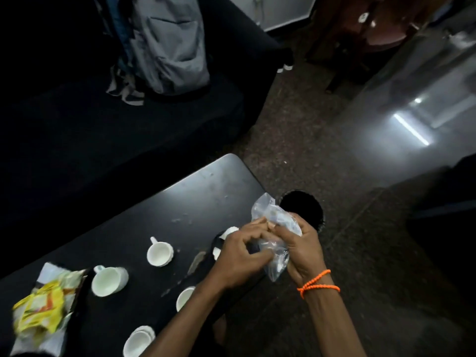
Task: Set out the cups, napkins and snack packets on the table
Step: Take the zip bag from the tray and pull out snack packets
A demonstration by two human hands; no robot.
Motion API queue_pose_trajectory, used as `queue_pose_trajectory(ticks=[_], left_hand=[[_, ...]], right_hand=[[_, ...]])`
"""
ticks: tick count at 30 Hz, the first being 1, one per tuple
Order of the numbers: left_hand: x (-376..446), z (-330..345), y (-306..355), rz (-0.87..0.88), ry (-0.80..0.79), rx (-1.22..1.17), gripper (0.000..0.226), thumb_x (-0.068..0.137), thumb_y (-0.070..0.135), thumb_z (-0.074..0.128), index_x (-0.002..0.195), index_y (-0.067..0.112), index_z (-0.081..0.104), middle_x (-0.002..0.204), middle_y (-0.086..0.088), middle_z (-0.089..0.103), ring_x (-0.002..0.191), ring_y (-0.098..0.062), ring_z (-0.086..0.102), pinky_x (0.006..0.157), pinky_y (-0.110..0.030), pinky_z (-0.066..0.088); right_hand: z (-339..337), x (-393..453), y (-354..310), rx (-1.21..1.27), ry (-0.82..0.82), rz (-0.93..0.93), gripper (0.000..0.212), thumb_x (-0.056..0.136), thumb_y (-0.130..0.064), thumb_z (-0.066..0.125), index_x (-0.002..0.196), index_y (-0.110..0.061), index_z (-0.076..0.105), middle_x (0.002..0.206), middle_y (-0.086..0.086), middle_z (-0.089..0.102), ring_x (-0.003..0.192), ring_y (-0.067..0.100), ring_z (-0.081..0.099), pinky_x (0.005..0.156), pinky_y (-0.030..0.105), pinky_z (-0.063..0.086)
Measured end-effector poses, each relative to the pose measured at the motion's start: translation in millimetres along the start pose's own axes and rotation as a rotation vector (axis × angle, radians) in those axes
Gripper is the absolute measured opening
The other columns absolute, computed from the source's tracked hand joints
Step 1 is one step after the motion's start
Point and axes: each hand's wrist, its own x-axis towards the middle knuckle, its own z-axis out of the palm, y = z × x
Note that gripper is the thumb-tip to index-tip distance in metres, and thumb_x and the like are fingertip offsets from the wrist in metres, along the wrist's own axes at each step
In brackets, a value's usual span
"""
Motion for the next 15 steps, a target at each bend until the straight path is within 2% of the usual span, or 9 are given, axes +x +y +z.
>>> queue_pose_trajectory(ticks=[2, 4, 5, 7, 9, 11, 13, 15], left_hand=[[12, 4, 2, -0.005, 0.097, -0.062, 0.033, 0.076, 0.009, 0.067, 0.103, 0.024, 0.082, 0.129, 0.011, 0.071, 0.134, 0.000, 0.056, 0.112, -0.026, 0.045], [21, 4, -2, -0.030, 0.237, -0.091, 0.028, 0.078, 0.016, 0.067, 0.097, 0.031, 0.081, 0.122, 0.014, 0.074, 0.124, -0.001, 0.064, 0.104, -0.026, 0.051], [24, 1, -5, -0.059, 0.284, -0.103, 0.025, 0.077, 0.021, 0.067, 0.094, 0.034, 0.081, 0.117, 0.016, 0.076, 0.117, 0.000, 0.067, 0.097, -0.025, 0.054], [26, -6, -17, -0.133, 0.324, -0.093, 0.024, 0.077, 0.028, 0.065, 0.093, 0.037, 0.080, 0.108, 0.020, 0.078, 0.097, 0.000, 0.072, 0.080, -0.033, 0.059], [24, -11, -29, -0.200, 0.323, -0.061, 0.024, 0.078, 0.027, 0.066, 0.094, 0.039, 0.080, 0.100, 0.019, 0.079, 0.078, -0.003, 0.069, 0.071, -0.047, 0.061], [20, -12, -38, -0.237, 0.338, -0.043, 0.022, 0.078, 0.027, 0.067, 0.092, 0.037, 0.080, 0.092, 0.014, 0.080, 0.077, -0.010, 0.072, 0.077, -0.053, 0.062], [15, -14, -44, -0.232, 0.381, -0.025, 0.021, 0.075, 0.034, 0.066, 0.089, 0.034, 0.081, 0.084, 0.009, 0.080, 0.077, -0.020, 0.076, 0.078, -0.051, 0.062], [10, -16, -51, -0.207, 0.411, -0.002, 0.022, 0.074, 0.035, 0.063, 0.087, 0.032, 0.081, 0.080, 0.007, 0.079, 0.073, -0.018, 0.077, 0.074, -0.042, 0.063]], right_hand=[[-16, 16, -3, -0.300, 0.253, -0.284, 0.029, 0.077, 0.021, 0.068, 0.096, 0.001, 0.075, 0.100, 0.020, 0.074, 0.094, 0.031, 0.071, 0.089, 0.047, 0.059], [-34, 36, -8, -0.611, 0.513, -0.612, 0.028, 0.074, 0.016, 0.070, 0.096, 0.000, 0.076, 0.112, 0.024, 0.063, 0.106, 0.037, 0.064, 0.102, 0.040, 0.050], [-43, 47, -12, -0.677, 0.587, -0.720, 0.028, 0.074, 0.011, 0.071, 0.099, -0.002, 0.076, 0.119, 0.025, 0.057, 0.112, 0.036, 0.060, 0.105, 0.034, 0.047], [-61, 73, -18, -0.740, 0.621, -0.840, 0.033, 0.075, 0.000, 0.073, 0.108, -0.005, 0.074, 0.129, 0.027, 0.048, 0.124, 0.032, 0.051, 0.111, 0.026, 0.039], [-75, 104, -18, -0.814, 0.598, -0.888, 0.040, 0.074, -0.009, 0.073, 0.114, -0.006, 0.071, 0.137, 0.030, 0.042, 0.131, 0.035, 0.044, 0.116, 0.027, 0.034], [-87, 135, -13, -0.968, 0.532, -0.779, 0.055, 0.071, -0.018, 0.076, 0.124, -0.009, 0.066, 0.149, 0.030, 0.034, 0.138, 0.041, 0.038, 0.119, 0.040, 0.034], [-103, 164, -5, -1.186, 0.414, -0.440, 0.088, 0.067, -0.031, 0.085, 0.147, -0.021, 0.048, 0.164, 0.023, 0.014, 0.147, 0.047, 0.022, 0.119, 0.054, 0.031], [-119, 185, 4, -1.379, 0.308, -0.067, 0.118, 0.064, -0.044, 0.090, 0.159, -0.036, 0.020, 0.169, 0.010, -0.008, 0.153, 0.044, 0.003, 0.113, 0.068, 0.028]])
